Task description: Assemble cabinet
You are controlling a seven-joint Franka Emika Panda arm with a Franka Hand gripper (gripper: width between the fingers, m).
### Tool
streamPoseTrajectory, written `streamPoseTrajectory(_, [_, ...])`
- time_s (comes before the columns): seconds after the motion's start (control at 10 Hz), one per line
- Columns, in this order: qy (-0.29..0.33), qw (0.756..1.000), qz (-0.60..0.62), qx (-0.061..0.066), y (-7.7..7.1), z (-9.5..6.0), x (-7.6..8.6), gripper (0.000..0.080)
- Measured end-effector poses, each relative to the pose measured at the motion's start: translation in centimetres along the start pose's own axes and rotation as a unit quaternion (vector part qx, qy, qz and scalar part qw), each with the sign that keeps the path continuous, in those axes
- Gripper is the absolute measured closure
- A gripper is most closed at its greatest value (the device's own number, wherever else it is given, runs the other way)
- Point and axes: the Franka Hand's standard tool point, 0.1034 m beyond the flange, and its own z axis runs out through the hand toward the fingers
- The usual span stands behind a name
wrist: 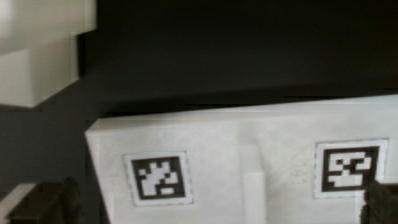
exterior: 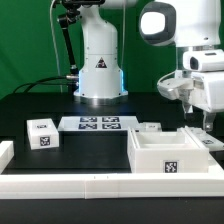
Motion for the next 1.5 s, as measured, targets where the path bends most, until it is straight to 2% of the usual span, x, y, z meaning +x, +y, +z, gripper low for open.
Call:
streamPoseTrajectory(0.2, [0.002,1.0,0.007,0.007,-0.5,0.8,0.7,0.0002])
streamPoseTrajectory(0.6, [0.001,1.0,0.007,0.017,-1.2,1.7,0.7,0.0002])
streamPoseTrajectory(0.7, [0.001,1.0,0.007,0.019,-1.3,1.9,0.7,0.013])
streamPoseTrajectory(0.8, [0.0,1.0,0.007,0.021,-1.5,2.0,0.7,0.013])
streamPoseTrajectory(1.0, [0.0,1.0,0.008,0.023,-1.5,2.1,0.6,0.0404])
streamPoseTrajectory(1.1, [0.0,1.0,0.008,0.023,-1.5,2.1,0.6,0.0404])
streamPoseTrajectory(1.2, [0.0,1.0,0.008,0.022,-1.5,2.1,0.6,0.0604])
streamPoseTrajectory(1.3, [0.0,1.0,0.01,0.021,-1.4,2.1,0.4,0.0731])
streamPoseTrajectory(1.5, [0.0,1.0,0.013,0.02,-1.3,2.0,0.1,0.0731])
